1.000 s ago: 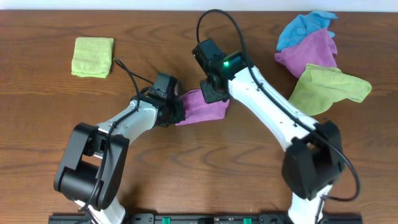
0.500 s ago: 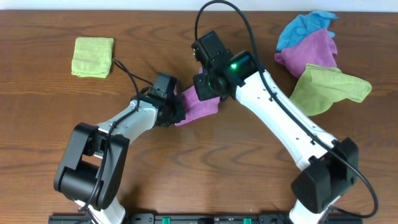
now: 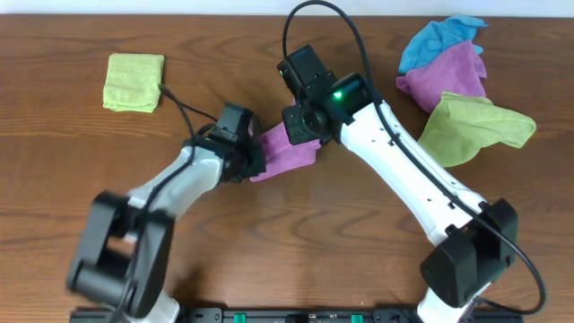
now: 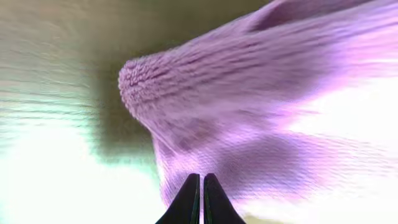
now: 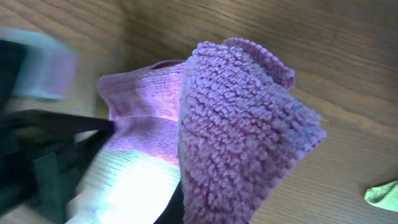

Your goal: Fold the cloth

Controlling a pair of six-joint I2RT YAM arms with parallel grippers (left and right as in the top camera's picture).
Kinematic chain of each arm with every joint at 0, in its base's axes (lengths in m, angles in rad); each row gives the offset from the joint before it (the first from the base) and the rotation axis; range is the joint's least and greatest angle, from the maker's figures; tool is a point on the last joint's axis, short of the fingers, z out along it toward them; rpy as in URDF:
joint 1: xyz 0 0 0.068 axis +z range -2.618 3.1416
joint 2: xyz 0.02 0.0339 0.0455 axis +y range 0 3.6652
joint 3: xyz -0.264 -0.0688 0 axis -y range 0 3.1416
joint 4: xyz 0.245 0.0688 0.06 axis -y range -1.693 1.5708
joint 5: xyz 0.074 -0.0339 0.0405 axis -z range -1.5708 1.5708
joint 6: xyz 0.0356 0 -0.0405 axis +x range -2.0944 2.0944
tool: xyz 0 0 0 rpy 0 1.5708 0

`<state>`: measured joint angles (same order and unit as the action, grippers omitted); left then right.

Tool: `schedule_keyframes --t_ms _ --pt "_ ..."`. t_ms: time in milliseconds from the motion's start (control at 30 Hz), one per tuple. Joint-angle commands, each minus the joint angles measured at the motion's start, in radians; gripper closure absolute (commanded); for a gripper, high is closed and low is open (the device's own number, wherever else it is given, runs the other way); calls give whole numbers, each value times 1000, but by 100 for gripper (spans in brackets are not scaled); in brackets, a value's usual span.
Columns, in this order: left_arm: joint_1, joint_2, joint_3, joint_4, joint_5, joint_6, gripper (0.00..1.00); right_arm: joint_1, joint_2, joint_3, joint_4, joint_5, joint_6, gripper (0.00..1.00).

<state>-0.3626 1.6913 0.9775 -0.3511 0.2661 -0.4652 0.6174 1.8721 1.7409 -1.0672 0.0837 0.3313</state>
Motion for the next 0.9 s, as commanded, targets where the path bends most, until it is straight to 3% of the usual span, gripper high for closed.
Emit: schedule_keyframes --t_ms 0,400,533,667,867 --pt "26 -192 27 -36 -13 25 94 5 20 10 -3 26 -7 99" --pt "165 -954 41 -382 -56 46 95 11 39 10 16 52 -15 98" --pt "165 -1172 41 -492 -60 21 95 71 103 10 31 175 -23 99" --pt "165 -1229 41 -609 -60 19 94 168 214 10 50 323 -28 98" --pt "165 -1227 41 -664 -60 44 94 279 365 10 94 347 -52 99"
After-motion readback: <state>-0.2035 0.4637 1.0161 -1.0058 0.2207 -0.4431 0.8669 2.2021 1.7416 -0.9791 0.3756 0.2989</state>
